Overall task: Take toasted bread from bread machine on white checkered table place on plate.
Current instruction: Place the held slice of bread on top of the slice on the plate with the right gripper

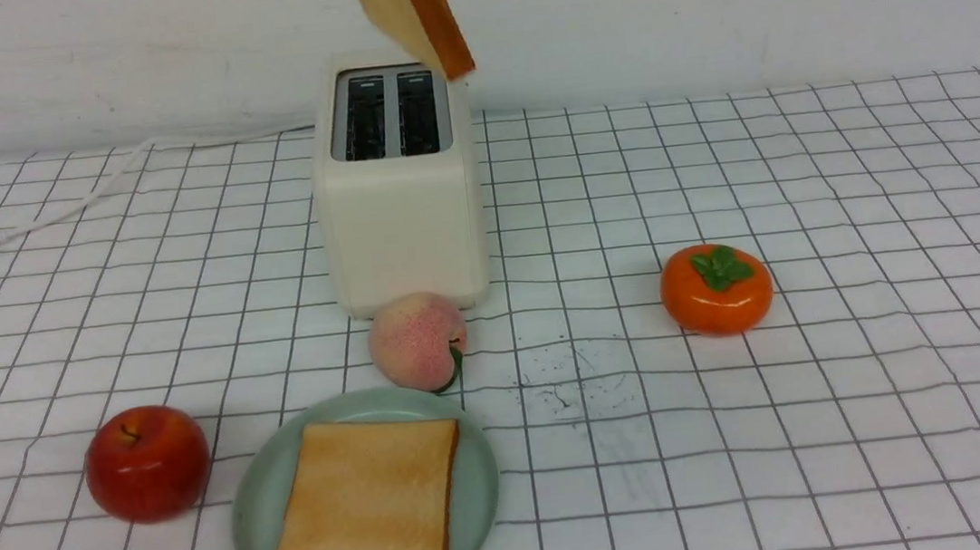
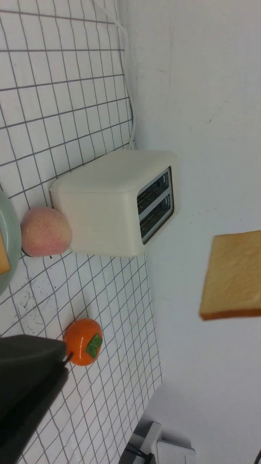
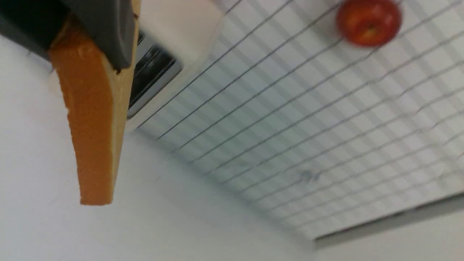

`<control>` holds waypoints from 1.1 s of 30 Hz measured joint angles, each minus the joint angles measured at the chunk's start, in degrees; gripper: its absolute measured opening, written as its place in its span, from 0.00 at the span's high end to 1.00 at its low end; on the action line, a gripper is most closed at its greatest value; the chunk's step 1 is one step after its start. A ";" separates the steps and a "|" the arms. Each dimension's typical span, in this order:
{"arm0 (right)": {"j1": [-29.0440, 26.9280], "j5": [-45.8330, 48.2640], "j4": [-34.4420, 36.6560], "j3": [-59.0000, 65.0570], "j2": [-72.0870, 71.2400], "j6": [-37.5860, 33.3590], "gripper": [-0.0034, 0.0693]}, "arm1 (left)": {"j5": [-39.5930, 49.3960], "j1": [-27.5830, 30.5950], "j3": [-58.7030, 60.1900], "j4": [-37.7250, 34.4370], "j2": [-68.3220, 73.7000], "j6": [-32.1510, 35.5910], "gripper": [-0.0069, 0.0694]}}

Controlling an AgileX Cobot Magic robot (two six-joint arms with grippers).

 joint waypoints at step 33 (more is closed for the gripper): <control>-11.89 2.83 82.05 37.48 13.80 -41.39 0.72 | 2.60 0.00 1.08 0.06 0.00 -0.21 0.93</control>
